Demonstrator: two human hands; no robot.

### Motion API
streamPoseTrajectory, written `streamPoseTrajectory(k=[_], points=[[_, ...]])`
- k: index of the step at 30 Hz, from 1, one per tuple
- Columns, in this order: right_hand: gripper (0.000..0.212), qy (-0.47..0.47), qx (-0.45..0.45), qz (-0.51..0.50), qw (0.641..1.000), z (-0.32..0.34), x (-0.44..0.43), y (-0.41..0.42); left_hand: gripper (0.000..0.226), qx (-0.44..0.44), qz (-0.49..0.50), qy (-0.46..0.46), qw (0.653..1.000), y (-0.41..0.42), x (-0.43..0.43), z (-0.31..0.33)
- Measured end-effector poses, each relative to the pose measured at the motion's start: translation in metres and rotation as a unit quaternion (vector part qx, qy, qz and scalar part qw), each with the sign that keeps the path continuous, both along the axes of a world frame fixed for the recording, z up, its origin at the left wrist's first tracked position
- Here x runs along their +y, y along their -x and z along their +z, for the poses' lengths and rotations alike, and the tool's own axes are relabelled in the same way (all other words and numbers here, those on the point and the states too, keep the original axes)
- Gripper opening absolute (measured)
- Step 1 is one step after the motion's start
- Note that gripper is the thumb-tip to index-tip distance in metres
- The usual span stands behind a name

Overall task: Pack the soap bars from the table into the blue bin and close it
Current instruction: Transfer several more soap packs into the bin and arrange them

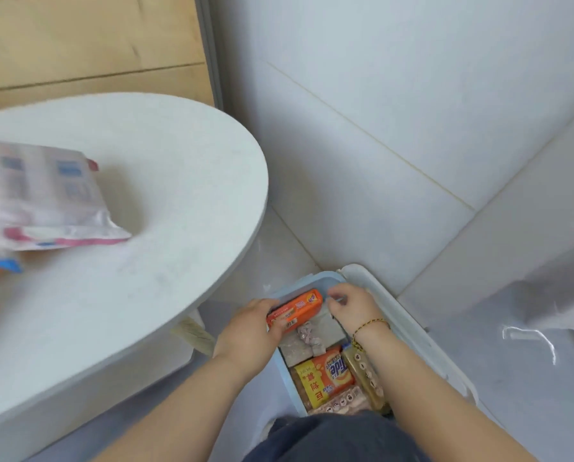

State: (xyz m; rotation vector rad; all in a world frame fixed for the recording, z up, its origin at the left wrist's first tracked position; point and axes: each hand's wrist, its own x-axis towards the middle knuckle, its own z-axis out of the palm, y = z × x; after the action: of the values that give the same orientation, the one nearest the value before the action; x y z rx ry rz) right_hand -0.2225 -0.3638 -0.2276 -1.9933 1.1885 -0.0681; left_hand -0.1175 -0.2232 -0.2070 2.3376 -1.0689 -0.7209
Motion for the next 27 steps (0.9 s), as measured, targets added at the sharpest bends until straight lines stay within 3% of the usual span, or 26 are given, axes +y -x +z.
streamPoseTrajectory(k=[6, 12, 15, 21, 27], points=[[0.017, 0.07, -0.073, 0.042, 0.994, 0.103, 0.007, -0.003, 0.025, -0.014, -0.004, 0.198, 0.98, 0.024, 0.054, 0.097], [0.015, 0.106, -0.148, 0.11, 0.977, 0.198, 0.057, -0.035, 0.018, -0.141, 0.051, 0.316, 0.937, 0.009, 0.136, 0.18], [0.018, 0.096, -0.168, 0.148, 0.97, 0.218, 0.097, -0.061, 0.017, -0.22, 0.117, 0.294, 0.923, -0.011, 0.18, 0.193], [0.061, 0.106, -0.097, 0.217, 0.965, 0.233, 0.16, -0.125, 0.02, -0.344, 0.142, 0.194, 0.908, -0.05, 0.235, 0.192], [0.081, 0.103, -0.007, 0.237, 0.966, 0.245, 0.196, -0.179, 0.05, -0.282, 0.185, 0.148, 0.93, -0.07, 0.24, 0.165]])
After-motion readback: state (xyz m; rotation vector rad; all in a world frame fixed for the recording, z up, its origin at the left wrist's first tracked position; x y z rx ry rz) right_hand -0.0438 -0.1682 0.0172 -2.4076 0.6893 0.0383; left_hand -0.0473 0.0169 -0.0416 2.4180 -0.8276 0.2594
